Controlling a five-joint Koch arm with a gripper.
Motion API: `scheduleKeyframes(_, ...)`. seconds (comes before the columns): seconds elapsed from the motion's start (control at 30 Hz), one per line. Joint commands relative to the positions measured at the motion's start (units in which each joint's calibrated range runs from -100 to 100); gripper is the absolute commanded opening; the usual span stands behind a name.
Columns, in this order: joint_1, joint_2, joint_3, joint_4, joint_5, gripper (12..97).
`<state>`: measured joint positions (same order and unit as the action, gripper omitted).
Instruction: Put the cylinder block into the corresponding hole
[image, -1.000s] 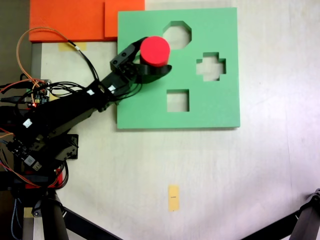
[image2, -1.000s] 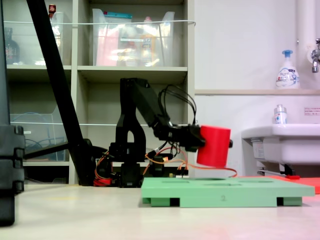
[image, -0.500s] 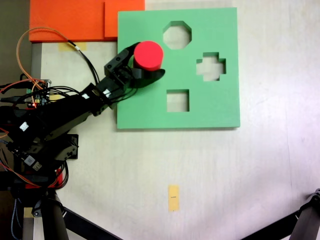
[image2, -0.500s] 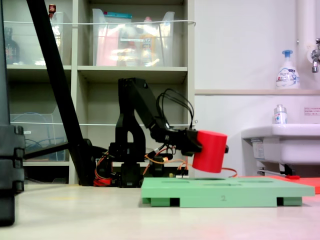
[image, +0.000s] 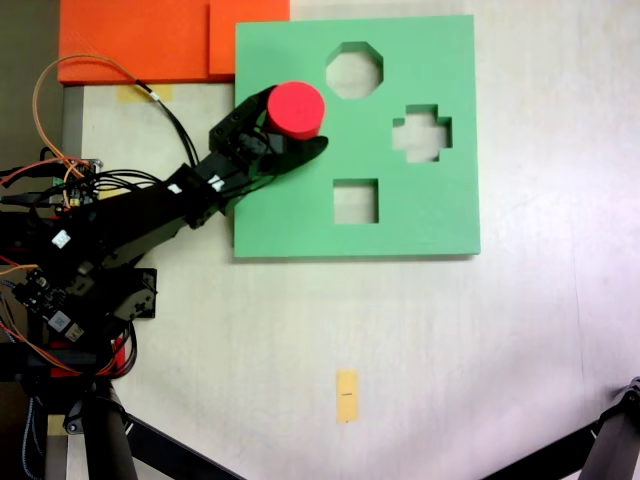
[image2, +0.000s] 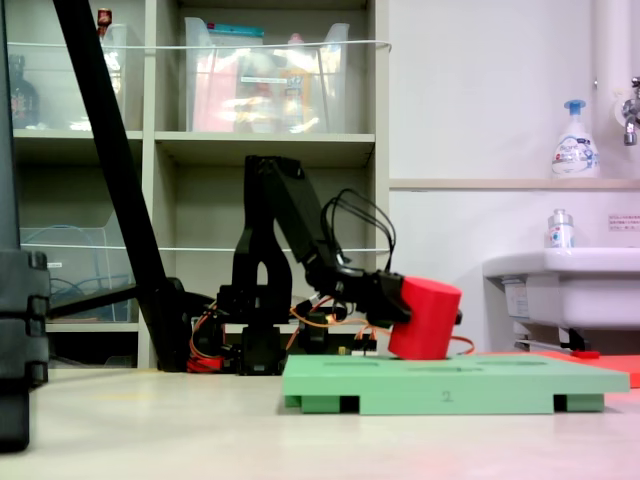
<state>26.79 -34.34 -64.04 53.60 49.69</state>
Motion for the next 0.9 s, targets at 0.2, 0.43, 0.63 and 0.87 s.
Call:
scheduleKeyframes(0.2,0.8,4.0,4.5,6.9,-0.1,31.7)
scheduleKeyframes(0.43,0.8,7.2,4.6,8.0,-0.1,31.8)
scheduleKeyframes(0.63,0.9,8.8,3.7,7.8,-0.1,33.2)
scheduleKeyframes(0.87,0.9,11.2,0.8,7.7,0.2,49.9)
